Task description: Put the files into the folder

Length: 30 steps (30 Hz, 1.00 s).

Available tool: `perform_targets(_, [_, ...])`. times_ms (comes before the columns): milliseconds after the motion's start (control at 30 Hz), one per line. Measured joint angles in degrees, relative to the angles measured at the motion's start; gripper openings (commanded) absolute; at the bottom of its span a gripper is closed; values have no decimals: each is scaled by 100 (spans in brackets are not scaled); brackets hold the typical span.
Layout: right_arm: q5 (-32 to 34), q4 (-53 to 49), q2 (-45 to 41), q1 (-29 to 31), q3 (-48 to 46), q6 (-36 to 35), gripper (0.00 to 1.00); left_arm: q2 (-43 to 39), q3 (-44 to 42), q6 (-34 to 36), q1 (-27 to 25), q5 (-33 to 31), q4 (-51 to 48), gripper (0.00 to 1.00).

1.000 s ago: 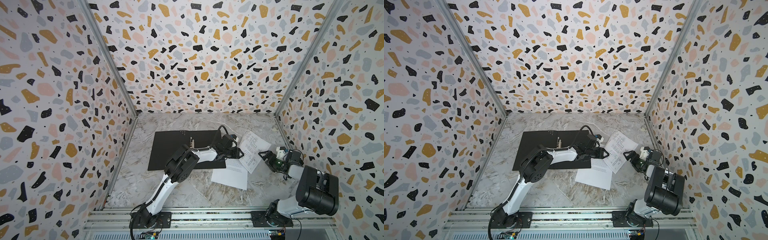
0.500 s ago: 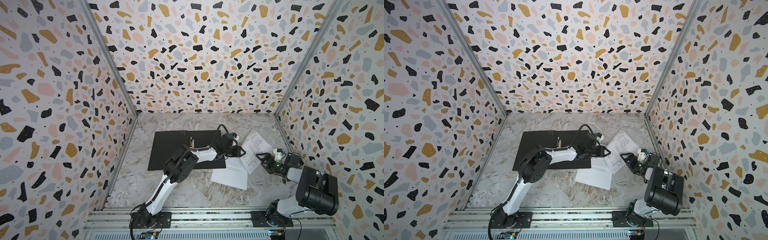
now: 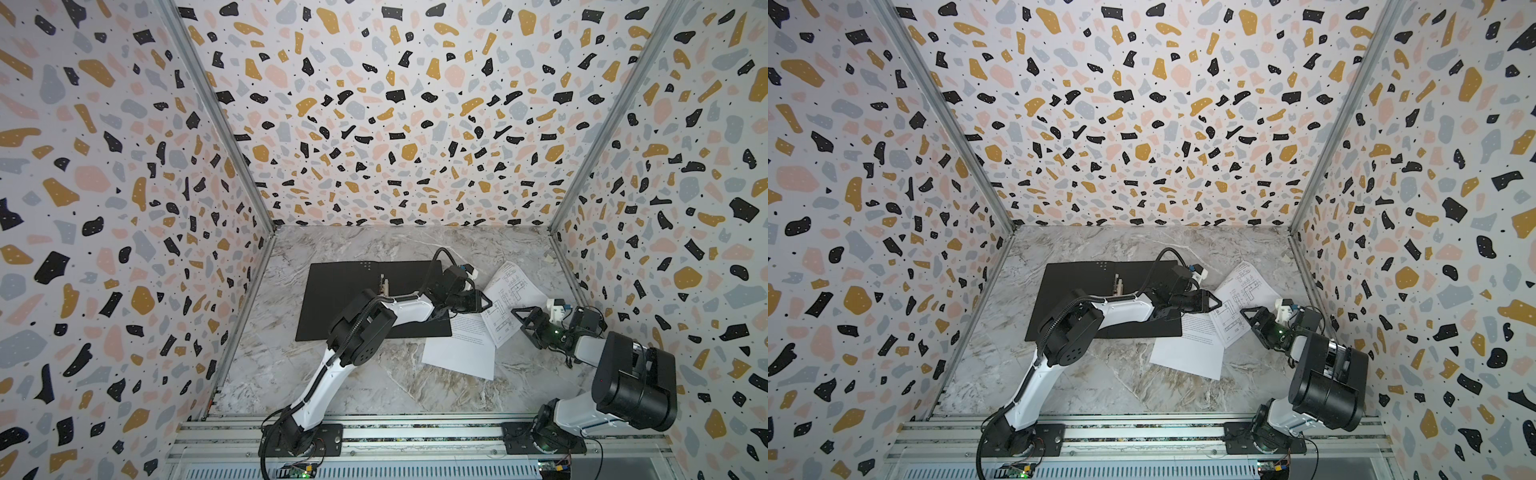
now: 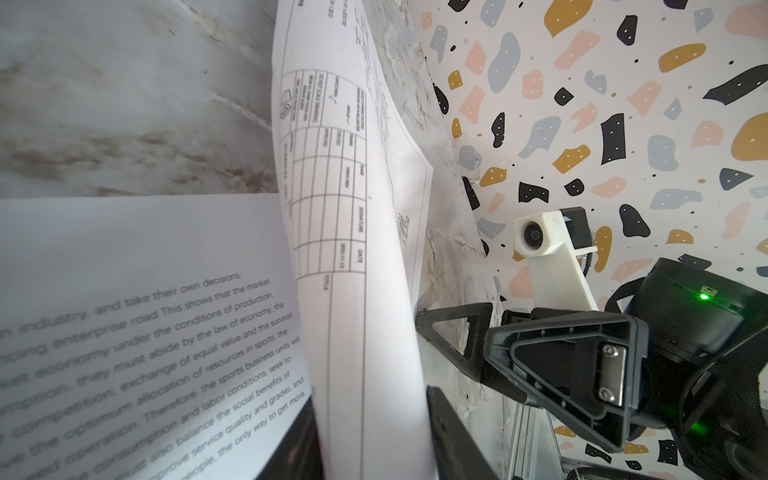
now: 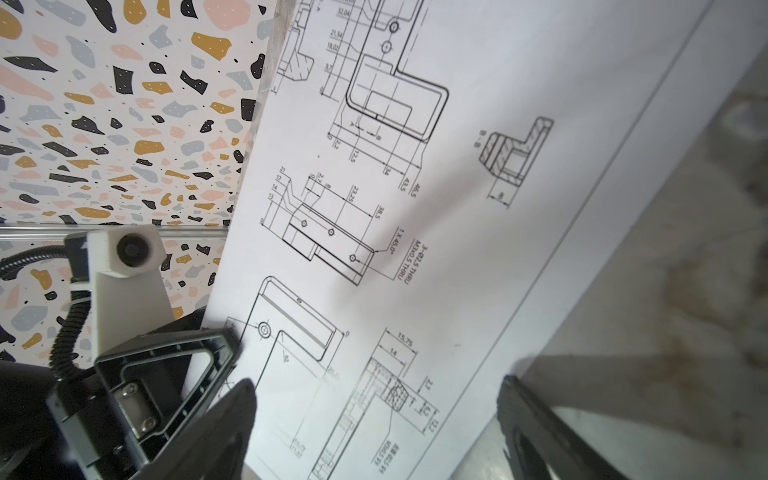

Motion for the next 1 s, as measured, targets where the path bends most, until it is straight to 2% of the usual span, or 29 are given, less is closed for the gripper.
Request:
perform_targets(433, [-37, -197, -96, -42, -15, -83, 91, -17, -149, -260, 74, 2, 205, 37])
perform_targets(700, [-96, -199, -214, -52, -160, -72, 91, -55, -179, -686, 179, 2, 551, 36])
perform_targets(1000, [-369, 214, -243, -72, -446, 282, 90, -70, -369, -1032, 201, 4, 907, 36])
